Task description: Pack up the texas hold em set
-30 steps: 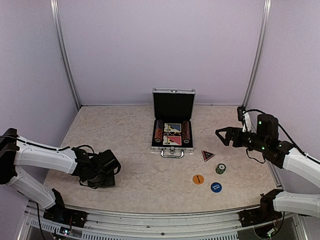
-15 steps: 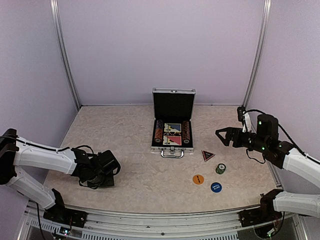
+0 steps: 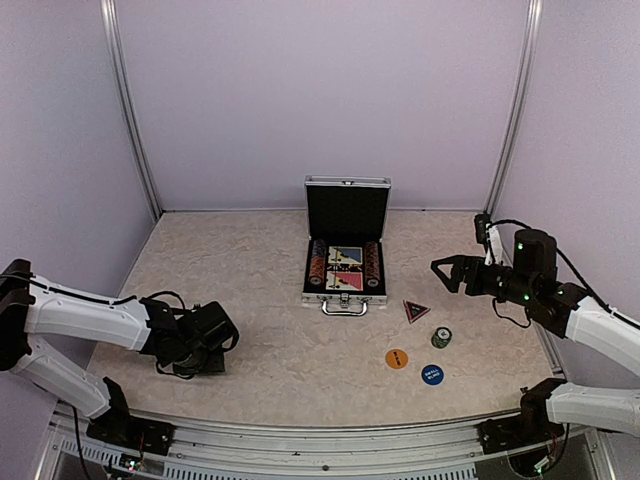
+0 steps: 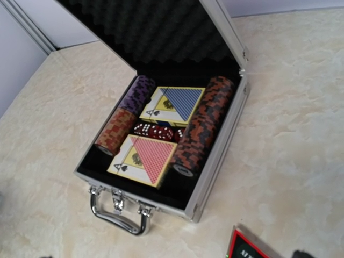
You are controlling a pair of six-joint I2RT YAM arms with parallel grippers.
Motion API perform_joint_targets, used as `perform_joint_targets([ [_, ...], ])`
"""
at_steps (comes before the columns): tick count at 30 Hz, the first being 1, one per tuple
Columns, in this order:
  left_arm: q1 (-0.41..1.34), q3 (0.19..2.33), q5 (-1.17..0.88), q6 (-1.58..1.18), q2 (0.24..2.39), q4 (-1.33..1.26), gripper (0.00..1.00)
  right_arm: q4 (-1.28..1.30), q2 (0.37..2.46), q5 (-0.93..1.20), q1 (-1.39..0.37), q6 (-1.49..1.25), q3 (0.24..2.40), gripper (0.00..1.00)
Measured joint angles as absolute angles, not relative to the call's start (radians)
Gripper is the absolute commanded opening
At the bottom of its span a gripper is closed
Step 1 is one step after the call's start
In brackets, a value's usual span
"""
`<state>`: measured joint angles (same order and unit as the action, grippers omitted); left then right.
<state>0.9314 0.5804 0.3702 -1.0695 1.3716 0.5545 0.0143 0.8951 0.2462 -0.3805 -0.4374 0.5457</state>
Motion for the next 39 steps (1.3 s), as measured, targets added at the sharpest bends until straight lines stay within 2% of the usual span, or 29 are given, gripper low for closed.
perform_joint_targets([
  [11,0.931,0.575,0.374,-1.07,1.365,0.558,0.43,0.014,0.892,0.246,-0.381,-0.437,0.546,0.96],
  [21,0.931,0.575,0.374,-1.069,1.363,0.558,0.34,0.014,0.892,0.246,-0.381,-0.437,0.546,0.96],
  [28,0.931,0.575,0.373,-1.069,1.362,0.558,0.22,0.014,0.892,0.246,-0.381,-0.437,0.546,0.96],
  [30,0.931,0.575,0.373,-1.069,1.362,0.558,0.14,0.014,0.892,0.246,-0.381,-0.437,0.546,0.96],
  [32,0.931,0.575,0.373,-1.069,1.362,0.558,0.02,0.014,0.892,0.246,-0.381,-0.437,0.546,0.96],
  [33,0.931,0.575,0.373,-1.069,1.362,0.558,0.0,0.014,0.892,0.246,-0.381,-0.437,0.546,0.96],
  [39,0.931,0.577,0.369,-1.069,1.362,0.562,0.0,0.014,0.892,0.246,-0.381,-0.437,0.546,0.96],
])
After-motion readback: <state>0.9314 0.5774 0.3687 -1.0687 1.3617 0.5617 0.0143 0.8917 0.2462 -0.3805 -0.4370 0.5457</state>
